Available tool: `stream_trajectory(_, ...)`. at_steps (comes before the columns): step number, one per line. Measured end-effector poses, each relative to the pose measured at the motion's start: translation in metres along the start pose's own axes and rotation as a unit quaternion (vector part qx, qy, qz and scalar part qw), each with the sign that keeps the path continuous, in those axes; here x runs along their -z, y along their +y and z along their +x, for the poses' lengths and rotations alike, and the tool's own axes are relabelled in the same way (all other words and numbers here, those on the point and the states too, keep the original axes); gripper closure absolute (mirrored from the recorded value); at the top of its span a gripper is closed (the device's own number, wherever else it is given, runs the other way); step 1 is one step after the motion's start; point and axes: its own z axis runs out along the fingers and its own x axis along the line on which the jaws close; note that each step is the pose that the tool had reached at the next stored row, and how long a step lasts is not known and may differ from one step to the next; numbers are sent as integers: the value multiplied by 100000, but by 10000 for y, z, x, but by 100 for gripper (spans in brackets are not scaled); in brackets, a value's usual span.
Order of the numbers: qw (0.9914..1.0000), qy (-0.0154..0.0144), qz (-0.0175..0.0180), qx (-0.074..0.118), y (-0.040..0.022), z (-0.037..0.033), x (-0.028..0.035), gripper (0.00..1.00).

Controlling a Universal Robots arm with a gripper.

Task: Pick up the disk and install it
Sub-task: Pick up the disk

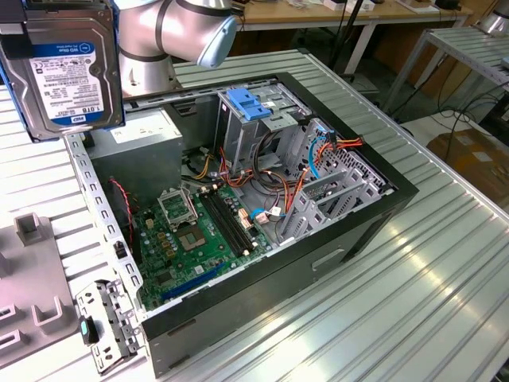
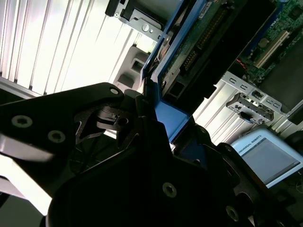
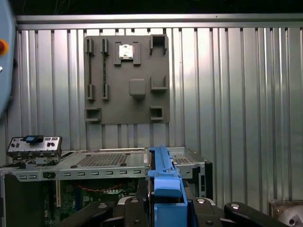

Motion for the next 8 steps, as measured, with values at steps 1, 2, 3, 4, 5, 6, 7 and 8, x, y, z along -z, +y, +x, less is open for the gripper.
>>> stream_trajectory(1,100000,0,1,-3,-14,0,0,63)
stream_trajectory(2,100000,1,0,-9,-26,0,0,63)
stream_trajectory(3,100000,0,-2,-17,-43,0,0,63)
stream_trajectory(4,100000,1,-3,-17,-52,1,1,63)
stream_trajectory(5,100000,1,-5,-22,-62,1,1,63)
stream_trajectory(6,100000,-1,-4,-24,-75,1,1,63)
stream_trajectory(7,100000,1,-7,-27,-87,1,1,63)
stream_trajectory(8,100000,2,-7,-30,-96,0,1,63)
